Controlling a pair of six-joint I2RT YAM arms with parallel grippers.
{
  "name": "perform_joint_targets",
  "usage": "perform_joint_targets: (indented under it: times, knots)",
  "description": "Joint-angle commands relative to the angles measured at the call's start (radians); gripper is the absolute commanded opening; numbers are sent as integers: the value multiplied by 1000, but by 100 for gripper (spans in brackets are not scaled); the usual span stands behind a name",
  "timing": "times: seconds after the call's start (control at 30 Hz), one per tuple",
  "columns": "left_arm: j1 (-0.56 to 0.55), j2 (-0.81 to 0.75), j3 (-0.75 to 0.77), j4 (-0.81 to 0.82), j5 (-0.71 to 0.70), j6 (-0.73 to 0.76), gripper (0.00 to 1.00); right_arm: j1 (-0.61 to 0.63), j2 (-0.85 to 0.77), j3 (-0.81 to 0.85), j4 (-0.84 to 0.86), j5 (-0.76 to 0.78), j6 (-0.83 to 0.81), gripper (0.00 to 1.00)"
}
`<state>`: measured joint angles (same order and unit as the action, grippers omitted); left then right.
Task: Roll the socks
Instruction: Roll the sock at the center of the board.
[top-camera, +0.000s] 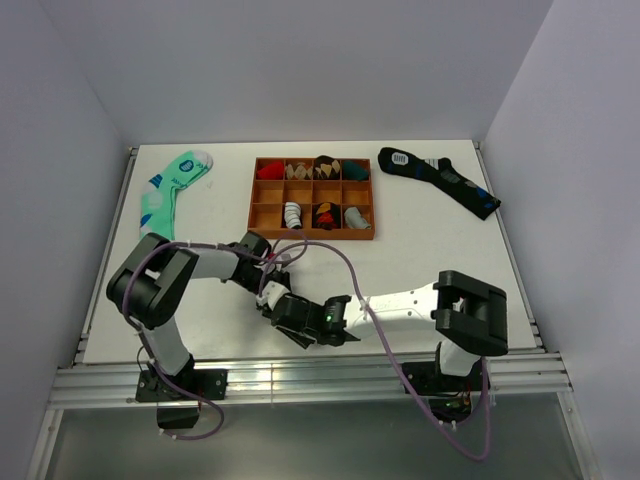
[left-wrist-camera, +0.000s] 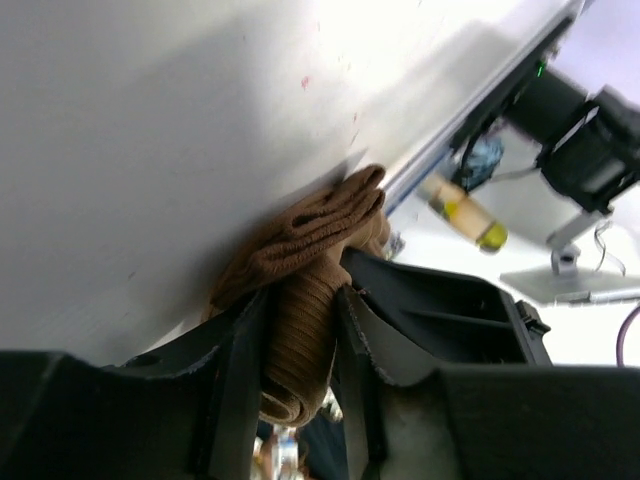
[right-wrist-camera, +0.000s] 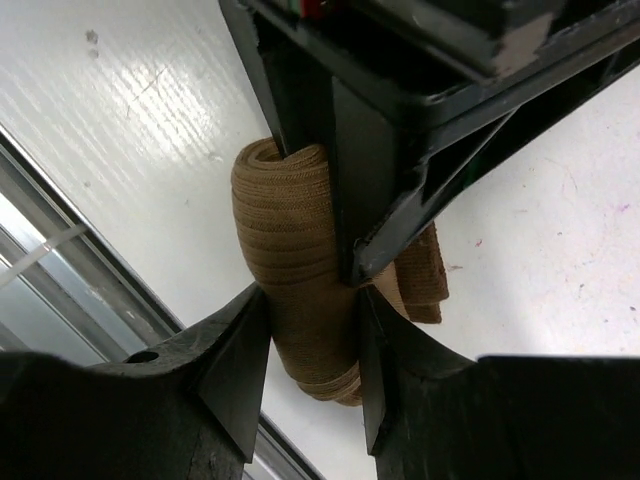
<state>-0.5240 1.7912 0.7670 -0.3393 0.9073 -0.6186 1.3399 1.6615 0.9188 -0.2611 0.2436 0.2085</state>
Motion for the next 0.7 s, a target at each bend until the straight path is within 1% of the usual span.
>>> perform_joint_targets:
  times: [0.0, 0.03, 0.1, 0.13, 0.2, 0.33, 0.47, 0.67]
  knots:
    - [2, -49, -9, 201, -174, -107, 39, -27, 52, -54, 92, -214, 69, 17]
    - [1, -56, -15, 210, -186, -131, 41, -30, 50, -60, 94, -225, 72, 17]
    - [1, -84, -26, 255, -192, -156, 42, -42, 52, -67, 98, -242, 75, 16]
    - [1, -95, -31, 261, -223, -168, 44, -51, 53, -70, 103, -269, 81, 16]
    - [1, -125, -37, 284, -246, -191, 44, -64, 61, -81, 109, -303, 86, 16]
    - [2, -188, -25, 257, -372, -211, 47, -94, 81, -101, 129, -334, 109, 15]
    - [2, -246, -6, 224, -467, -228, 48, -116, 106, -116, 145, -357, 132, 15]
    - [2, -266, 11, 218, -492, -227, 50, -139, 147, -127, 180, -420, 183, 14]
